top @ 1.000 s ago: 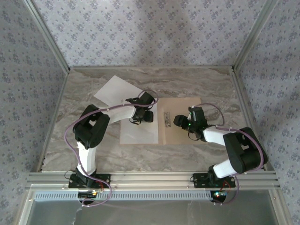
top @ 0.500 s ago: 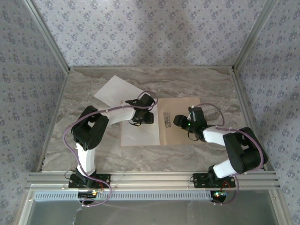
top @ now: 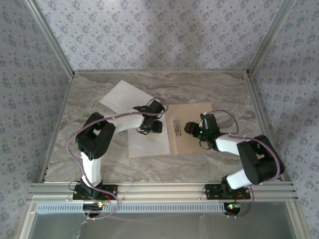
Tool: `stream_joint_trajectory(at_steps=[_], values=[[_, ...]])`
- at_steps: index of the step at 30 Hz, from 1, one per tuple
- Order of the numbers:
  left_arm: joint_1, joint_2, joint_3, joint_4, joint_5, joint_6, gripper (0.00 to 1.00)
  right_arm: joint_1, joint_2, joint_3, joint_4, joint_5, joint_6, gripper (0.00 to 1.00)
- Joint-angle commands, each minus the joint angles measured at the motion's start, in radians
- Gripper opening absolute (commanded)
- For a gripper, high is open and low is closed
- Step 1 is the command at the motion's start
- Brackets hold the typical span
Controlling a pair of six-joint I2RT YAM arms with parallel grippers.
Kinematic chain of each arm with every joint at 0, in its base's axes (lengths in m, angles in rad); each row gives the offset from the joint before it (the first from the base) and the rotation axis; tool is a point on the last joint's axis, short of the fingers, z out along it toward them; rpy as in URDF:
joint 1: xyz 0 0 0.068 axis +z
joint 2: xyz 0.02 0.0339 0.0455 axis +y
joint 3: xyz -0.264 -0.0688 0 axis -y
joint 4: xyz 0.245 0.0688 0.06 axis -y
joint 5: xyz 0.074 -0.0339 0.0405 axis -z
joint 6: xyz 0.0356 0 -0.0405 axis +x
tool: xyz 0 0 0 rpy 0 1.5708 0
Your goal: Put the files into the folder
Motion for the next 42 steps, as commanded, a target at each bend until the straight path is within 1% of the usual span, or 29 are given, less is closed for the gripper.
stream_joint_trajectory(at_steps=[1, 3, 6, 10, 17, 20, 23, 27, 30, 36, 42], values=[[0.003, -0.002, 0.032, -0.095, -0.008, 0.043, 0.62, 0.010, 0.034, -0.044, -0.122, 0.025, 0.024, 0.62], [0.002, 0.001, 0.044, -0.097, 0.005, 0.048, 0.62, 0.009, 0.033, -0.044, -0.122, 0.025, 0.026, 0.62], [-0.006, -0.001, 0.063, -0.074, 0.062, 0.057, 0.62, 0.013, 0.033, -0.042, -0.124, 0.029, 0.025, 0.62], [-0.034, 0.001, 0.098, -0.066, 0.090, 0.065, 0.63, 0.015, 0.033, -0.039, -0.127, 0.029, 0.029, 0.62], [-0.056, -0.002, 0.081, -0.026, 0.147, 0.031, 0.62, 0.020, 0.036, -0.031, -0.129, 0.027, 0.031, 0.62], [-0.059, 0.000, 0.059, -0.021, 0.125, 0.021, 0.62, 0.023, 0.038, -0.028, -0.129, 0.025, 0.031, 0.62], [-0.059, 0.007, 0.056, -0.041, 0.066, 0.022, 0.63, 0.028, 0.043, -0.027, -0.128, 0.025, 0.030, 0.62], [-0.058, 0.010, 0.057, -0.063, -0.022, 0.017, 0.73, 0.032, 0.047, -0.026, -0.128, 0.024, 0.030, 0.62], [-0.052, 0.014, 0.059, -0.075, -0.072, 0.013, 0.78, 0.034, 0.047, -0.025, -0.128, 0.023, 0.031, 0.62], [-0.038, 0.040, 0.056, -0.084, -0.098, -0.002, 0.83, 0.039, 0.047, -0.021, -0.128, 0.021, 0.030, 0.62], [-0.038, 0.071, 0.046, -0.075, -0.067, -0.001, 0.83, 0.043, 0.048, -0.019, -0.129, 0.022, 0.033, 0.62]])
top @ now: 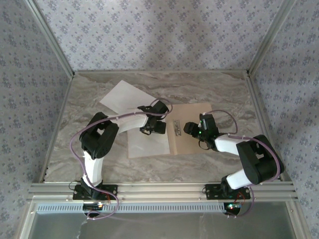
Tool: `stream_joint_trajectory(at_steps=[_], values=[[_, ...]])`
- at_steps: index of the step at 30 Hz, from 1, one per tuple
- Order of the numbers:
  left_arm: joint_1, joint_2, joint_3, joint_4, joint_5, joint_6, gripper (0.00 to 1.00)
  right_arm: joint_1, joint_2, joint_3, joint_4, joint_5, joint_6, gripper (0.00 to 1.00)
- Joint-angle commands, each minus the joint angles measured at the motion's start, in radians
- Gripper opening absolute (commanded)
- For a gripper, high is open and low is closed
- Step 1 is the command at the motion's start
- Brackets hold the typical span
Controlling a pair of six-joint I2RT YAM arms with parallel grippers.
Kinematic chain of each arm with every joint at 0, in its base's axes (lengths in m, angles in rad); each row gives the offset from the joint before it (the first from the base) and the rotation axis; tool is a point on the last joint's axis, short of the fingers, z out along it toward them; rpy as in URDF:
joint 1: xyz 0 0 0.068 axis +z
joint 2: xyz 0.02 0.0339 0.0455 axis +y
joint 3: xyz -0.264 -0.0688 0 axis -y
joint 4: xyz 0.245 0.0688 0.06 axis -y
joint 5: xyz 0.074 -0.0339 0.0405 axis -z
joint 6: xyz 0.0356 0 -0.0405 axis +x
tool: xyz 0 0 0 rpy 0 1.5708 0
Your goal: Put the files into the folder
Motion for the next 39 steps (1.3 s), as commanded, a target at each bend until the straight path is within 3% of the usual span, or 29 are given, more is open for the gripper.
stream_joint_trajectory(at_steps=[1, 6, 16, 39], values=[[0.001, 0.030, -0.018, -0.017, 0.012, -0.007, 0.82, 0.016, 0.044, -0.022, -0.130, -0.011, 0.029, 0.62], [-0.006, 0.036, -0.028, 0.020, 0.070, 0.024, 0.81, 0.021, 0.053, -0.025, -0.127, -0.007, 0.032, 0.62], [-0.019, 0.025, -0.038, 0.036, 0.076, 0.075, 0.80, 0.029, 0.072, -0.022, -0.114, -0.012, 0.041, 0.62], [-0.017, 0.027, -0.031, -0.073, -0.019, 0.168, 0.79, 0.036, 0.082, -0.027, -0.115, -0.005, 0.050, 0.63]])
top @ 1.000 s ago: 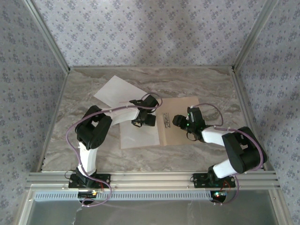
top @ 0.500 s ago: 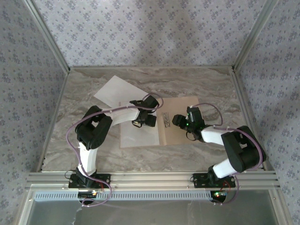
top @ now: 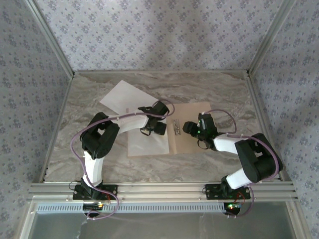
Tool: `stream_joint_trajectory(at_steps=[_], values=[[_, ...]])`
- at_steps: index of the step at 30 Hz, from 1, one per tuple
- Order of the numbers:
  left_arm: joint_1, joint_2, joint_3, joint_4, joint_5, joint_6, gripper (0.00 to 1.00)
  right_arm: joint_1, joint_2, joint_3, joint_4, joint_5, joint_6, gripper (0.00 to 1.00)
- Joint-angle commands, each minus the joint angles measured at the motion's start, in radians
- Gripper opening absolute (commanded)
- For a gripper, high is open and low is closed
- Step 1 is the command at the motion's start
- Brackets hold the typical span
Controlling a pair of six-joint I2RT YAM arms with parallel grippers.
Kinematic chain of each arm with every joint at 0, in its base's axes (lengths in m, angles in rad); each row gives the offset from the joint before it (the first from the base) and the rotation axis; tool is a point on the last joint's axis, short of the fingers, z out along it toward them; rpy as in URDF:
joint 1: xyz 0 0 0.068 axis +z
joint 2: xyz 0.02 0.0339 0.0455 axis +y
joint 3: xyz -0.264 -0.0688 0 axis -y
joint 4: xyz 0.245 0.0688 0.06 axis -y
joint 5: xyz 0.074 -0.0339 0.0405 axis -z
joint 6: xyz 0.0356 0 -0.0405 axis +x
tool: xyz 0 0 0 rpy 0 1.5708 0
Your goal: Put the files into the folder
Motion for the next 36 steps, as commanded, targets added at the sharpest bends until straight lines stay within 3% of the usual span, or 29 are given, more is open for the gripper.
stream_joint_trajectory(at_steps=[1, 8, 36], values=[[-0.007, 0.025, -0.019, -0.107, -0.013, 0.040, 0.79, 0.019, 0.059, -0.034, -0.140, -0.031, 0.045, 0.62], [0.007, 0.003, -0.030, -0.112, -0.040, 0.013, 0.82, 0.024, 0.061, -0.034, -0.139, -0.033, 0.049, 0.62], [0.051, -0.058, -0.093, -0.074, 0.022, 0.023, 0.81, 0.031, 0.068, -0.032, -0.143, -0.027, 0.053, 0.63]])
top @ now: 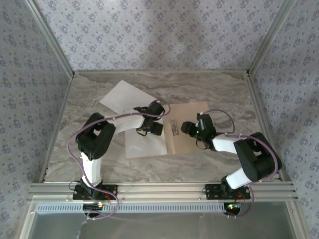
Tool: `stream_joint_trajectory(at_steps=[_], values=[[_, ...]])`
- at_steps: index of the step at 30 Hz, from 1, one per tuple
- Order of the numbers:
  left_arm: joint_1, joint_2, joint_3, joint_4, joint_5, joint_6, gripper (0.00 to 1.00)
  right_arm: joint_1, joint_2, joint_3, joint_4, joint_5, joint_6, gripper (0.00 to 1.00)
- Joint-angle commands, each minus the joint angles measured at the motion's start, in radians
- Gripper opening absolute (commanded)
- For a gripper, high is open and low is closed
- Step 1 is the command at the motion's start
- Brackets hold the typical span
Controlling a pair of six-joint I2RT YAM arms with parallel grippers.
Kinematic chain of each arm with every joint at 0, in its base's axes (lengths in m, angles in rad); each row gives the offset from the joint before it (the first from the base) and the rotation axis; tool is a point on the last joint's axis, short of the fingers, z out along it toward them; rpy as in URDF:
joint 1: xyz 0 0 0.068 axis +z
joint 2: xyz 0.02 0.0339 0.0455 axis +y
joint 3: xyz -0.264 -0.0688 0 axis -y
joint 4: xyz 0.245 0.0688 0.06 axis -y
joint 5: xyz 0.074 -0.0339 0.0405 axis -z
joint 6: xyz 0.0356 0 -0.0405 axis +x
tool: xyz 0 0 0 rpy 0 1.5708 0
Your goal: Put the files into the folder
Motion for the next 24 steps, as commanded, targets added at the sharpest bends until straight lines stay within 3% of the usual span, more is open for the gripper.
stream_joint_trajectory(at_steps=[1, 24], values=[[0.010, -0.007, -0.025, -0.081, 0.009, 0.018, 0.81, 0.010, 0.058, -0.035, -0.165, -0.020, 0.035, 0.63], [0.041, -0.101, 0.027, -0.109, -0.048, -0.071, 0.85, 0.025, 0.041, -0.011, -0.188, -0.028, 0.028, 0.63]])
